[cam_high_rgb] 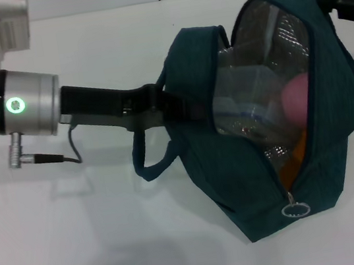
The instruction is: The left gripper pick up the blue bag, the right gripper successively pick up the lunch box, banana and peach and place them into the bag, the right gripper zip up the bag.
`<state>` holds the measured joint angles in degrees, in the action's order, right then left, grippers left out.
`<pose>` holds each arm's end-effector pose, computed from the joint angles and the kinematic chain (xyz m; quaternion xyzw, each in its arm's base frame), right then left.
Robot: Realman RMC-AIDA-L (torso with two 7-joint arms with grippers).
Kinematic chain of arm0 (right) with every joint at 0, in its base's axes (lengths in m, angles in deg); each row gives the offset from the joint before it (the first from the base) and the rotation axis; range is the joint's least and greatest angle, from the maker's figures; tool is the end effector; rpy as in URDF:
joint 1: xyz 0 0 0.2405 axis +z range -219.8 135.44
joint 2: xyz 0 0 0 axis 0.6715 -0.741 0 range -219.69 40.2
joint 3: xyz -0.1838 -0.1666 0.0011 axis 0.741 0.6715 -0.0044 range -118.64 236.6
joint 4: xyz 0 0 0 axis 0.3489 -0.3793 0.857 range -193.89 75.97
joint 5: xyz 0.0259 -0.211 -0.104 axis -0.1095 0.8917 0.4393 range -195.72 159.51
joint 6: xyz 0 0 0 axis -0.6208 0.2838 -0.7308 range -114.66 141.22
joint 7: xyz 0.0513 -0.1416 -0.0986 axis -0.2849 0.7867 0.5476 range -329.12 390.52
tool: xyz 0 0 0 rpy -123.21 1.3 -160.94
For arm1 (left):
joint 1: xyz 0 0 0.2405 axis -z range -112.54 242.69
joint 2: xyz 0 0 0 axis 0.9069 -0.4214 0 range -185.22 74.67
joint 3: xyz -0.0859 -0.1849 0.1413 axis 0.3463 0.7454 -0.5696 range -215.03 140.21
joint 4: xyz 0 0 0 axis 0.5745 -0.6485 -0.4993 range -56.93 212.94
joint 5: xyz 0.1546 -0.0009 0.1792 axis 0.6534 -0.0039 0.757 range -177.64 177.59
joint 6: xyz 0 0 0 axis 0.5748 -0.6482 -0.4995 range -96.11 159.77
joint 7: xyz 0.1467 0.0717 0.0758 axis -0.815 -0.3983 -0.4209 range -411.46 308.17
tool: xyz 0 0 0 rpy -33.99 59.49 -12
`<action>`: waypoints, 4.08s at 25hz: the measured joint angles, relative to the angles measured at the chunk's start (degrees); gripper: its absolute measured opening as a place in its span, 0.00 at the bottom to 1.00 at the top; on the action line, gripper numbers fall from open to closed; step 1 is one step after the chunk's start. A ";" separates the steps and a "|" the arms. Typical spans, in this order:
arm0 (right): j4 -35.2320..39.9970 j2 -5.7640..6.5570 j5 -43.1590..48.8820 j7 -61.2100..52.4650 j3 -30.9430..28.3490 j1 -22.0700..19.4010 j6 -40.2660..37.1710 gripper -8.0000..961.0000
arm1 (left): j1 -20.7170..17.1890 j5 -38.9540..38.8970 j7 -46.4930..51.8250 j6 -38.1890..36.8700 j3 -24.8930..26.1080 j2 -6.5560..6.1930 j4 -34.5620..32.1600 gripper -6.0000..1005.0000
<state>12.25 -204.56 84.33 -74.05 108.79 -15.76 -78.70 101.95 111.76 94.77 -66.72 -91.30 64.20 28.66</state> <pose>0.1709 0.3869 0.0884 -0.9404 0.1560 0.2399 0.1838 -0.1625 0.3610 -0.0302 0.8063 0.5547 0.1747 0.1079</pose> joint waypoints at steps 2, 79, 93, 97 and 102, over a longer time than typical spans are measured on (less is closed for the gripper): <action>-0.21 0.12 0.00 0.21 -0.03 -0.58 0.21 0.11 | 0.48 -0.63 -0.84 1.24 -0.59 0.04 2.06 0.05; -37.60 -0.56 13.26 33.34 -4.20 -1.49 -8.97 0.66 | 0.82 -6.62 -8.81 12.78 -1.03 0.23 14.80 0.05; -42.25 -0.58 13.33 33.83 -2.63 0.73 -4.91 0.66 | 0.83 -6.62 -9.22 13.31 -1.03 0.23 14.80 0.05; -42.49 -0.60 13.11 33.83 -1.62 0.89 -4.57 0.66 | 0.83 -6.60 -9.22 13.31 -1.03 0.23 14.80 0.05; -43.05 -0.81 13.05 33.90 -1.47 1.09 -4.17 0.66 | 0.83 -6.58 -9.22 13.31 -1.03 0.23 14.87 0.05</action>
<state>-30.80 -205.37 97.37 -40.15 107.31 -14.67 -82.86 102.78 105.18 85.55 -53.41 -92.33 64.43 43.53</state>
